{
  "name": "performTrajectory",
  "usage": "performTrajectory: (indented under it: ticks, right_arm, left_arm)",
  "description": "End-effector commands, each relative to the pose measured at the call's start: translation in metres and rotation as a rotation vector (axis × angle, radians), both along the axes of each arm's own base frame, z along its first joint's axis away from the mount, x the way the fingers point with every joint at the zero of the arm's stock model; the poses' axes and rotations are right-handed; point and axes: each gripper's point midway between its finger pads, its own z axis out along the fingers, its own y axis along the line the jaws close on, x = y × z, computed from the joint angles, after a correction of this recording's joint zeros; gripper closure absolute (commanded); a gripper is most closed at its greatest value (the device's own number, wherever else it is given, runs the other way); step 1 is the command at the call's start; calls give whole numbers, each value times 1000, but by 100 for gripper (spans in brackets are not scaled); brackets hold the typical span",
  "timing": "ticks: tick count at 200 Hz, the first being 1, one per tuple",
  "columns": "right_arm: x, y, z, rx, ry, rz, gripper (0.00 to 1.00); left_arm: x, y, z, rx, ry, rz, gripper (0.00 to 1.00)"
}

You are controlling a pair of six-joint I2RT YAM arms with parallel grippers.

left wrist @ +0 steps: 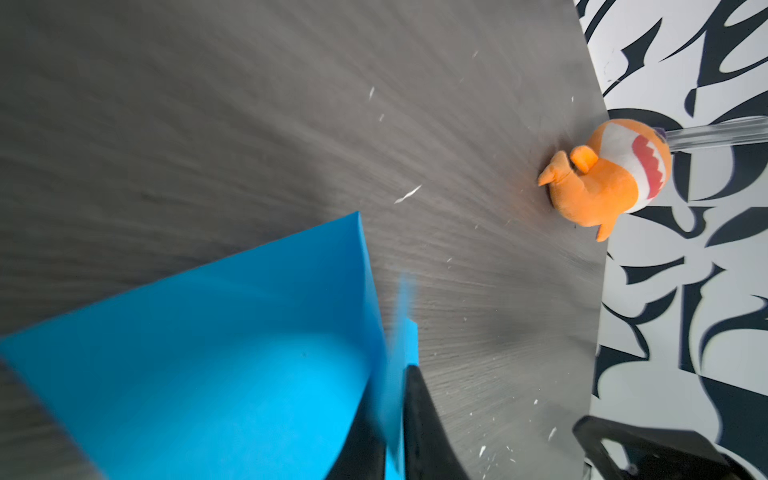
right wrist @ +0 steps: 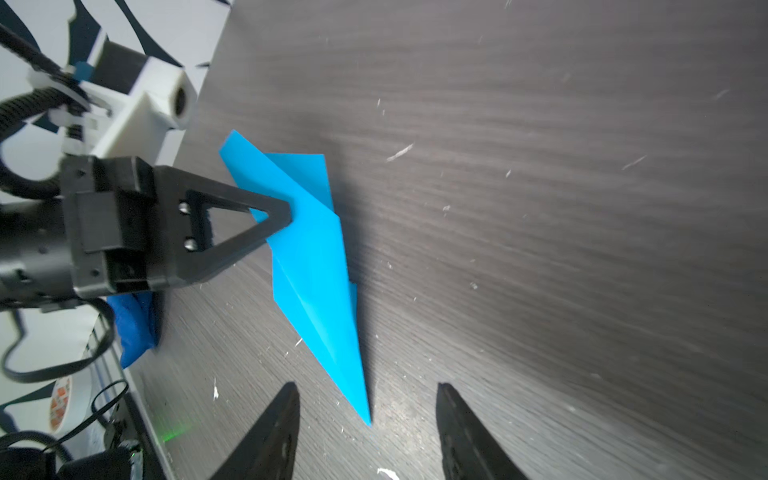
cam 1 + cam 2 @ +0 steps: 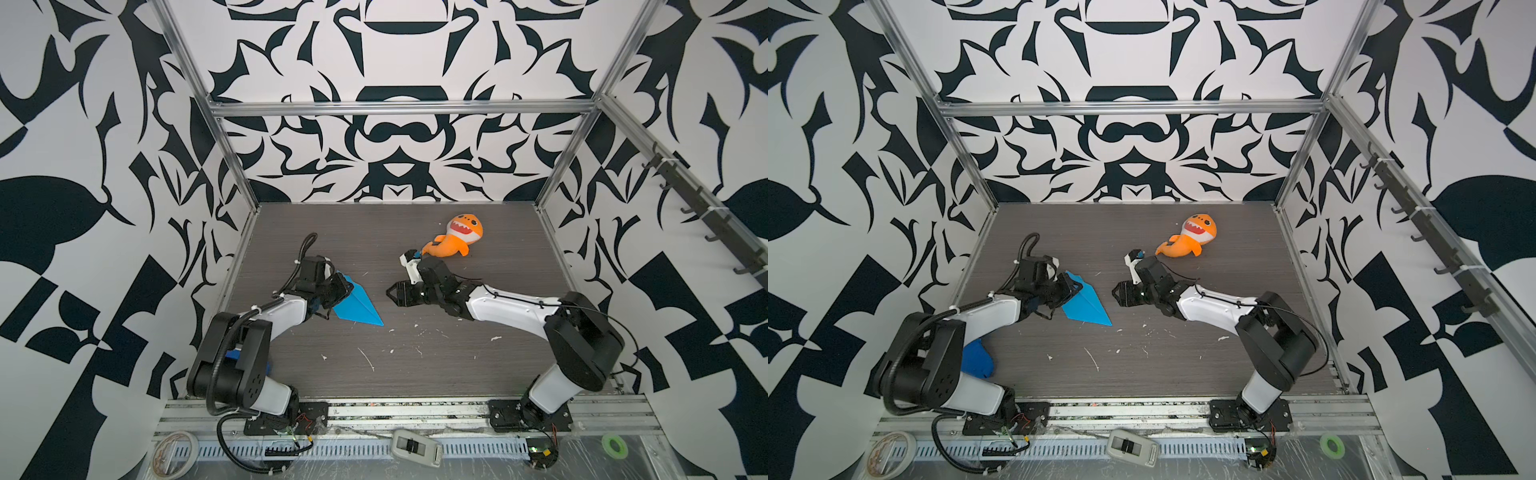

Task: Fold a paper plane with a square sheet of paper (pick it up from the middle)

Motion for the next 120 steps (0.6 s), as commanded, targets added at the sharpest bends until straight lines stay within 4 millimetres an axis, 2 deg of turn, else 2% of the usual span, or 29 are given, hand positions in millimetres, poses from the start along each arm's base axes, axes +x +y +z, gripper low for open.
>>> performTrajectory:
  ticks: [1,33,53,73,120]
  right_arm:
    - [13,-25,20,-50,-106,-98,43]
    - [18,-54,31,-143,-150,-195,44]
    - [18,-69,35,-167,-171,-251,44]
    - [16,-81,34,-173,-173,-294,44]
    - [12,-103,29,-186,-167,-367,44]
  left_arm:
    - [-21,32,2,282,95,-32,87]
    - [-38,64,18,642,220,-51,87]
    - [-39,77,33,878,255,-55,87]
    - [-32,71,41,1030,253,-73,87]
    - [-6,30,27,1244,257,-164,87]
